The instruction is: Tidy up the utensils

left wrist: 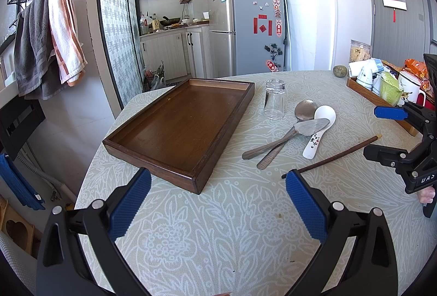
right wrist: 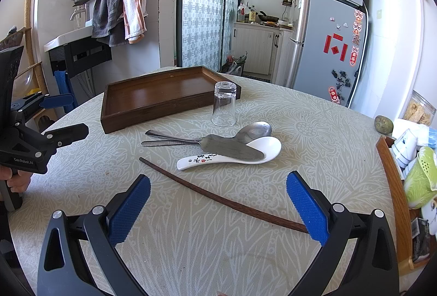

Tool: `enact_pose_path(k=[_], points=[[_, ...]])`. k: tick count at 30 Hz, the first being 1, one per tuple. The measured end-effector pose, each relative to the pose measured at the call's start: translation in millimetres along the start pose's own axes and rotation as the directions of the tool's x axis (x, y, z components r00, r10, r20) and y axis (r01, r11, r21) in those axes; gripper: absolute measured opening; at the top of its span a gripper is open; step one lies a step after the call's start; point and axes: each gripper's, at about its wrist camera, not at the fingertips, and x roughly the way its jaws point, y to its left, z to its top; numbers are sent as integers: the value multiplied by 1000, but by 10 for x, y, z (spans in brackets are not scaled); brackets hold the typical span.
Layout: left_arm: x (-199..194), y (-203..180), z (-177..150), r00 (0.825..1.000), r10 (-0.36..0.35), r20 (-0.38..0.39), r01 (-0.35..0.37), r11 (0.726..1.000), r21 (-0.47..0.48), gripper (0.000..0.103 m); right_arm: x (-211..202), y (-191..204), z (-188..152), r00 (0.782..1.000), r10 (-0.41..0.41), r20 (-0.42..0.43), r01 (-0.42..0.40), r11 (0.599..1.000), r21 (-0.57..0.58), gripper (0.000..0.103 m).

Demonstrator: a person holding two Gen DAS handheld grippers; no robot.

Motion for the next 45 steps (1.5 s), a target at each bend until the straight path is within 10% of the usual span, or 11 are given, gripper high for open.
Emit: enact_pose_path(k=[45], points=[[35, 25, -24, 1000, -2, -3, 2, 1000, -2, 100, 2, 5, 3, 1000, -1, 0, 1, 1000, 0, 100]])
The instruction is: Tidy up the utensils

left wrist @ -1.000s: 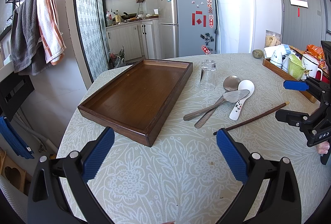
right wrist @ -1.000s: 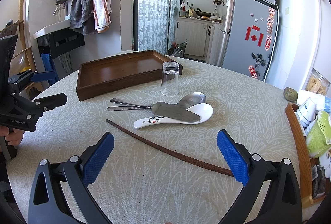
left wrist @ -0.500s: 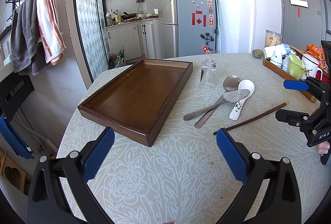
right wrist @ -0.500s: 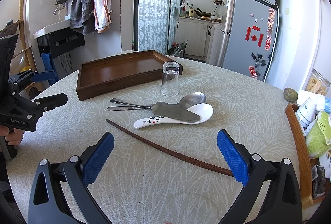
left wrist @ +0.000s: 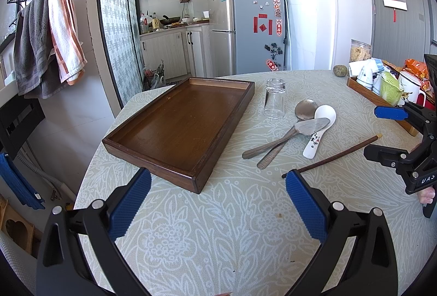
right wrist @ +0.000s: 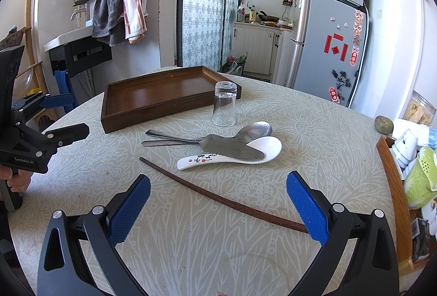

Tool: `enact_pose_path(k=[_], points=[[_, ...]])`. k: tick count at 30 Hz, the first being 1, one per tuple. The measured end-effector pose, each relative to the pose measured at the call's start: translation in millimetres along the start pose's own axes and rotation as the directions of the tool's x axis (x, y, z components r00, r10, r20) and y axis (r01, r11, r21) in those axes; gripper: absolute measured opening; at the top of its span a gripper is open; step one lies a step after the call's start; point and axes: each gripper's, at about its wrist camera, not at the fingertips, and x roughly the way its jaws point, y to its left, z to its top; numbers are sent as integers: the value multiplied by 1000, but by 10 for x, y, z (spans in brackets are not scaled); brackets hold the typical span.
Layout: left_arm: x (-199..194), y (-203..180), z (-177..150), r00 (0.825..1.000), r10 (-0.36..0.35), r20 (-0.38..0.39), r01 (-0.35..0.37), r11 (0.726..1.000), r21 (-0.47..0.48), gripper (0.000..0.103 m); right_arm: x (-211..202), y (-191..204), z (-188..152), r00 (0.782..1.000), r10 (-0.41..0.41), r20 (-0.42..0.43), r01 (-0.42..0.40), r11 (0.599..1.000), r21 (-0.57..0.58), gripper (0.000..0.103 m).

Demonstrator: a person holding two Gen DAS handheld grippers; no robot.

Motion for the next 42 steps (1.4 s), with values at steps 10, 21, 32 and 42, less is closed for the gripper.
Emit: enact_pose_path(k=[10, 21, 32, 42], points=[[-16, -3, 5, 1000, 13, -3, -13, 1000, -8, 100, -9, 4, 0, 1000, 1, 0, -1, 1000, -2, 100], [-34, 27, 10, 1000, 22, 0, -22, 999, -30, 100, 15, -11, -4, 1000, 18, 4, -18, 1000, -3, 100], [76, 0, -26, 994, -36, -102, 37, 999, 7, 100, 33, -85, -30, 997, 77, -32, -75, 996, 57, 100], [-20, -109, 258, 998, -40, -47, 47, 986, 159, 100, -104, -39, 166, 991, 118, -63, -119, 993, -11, 100]])
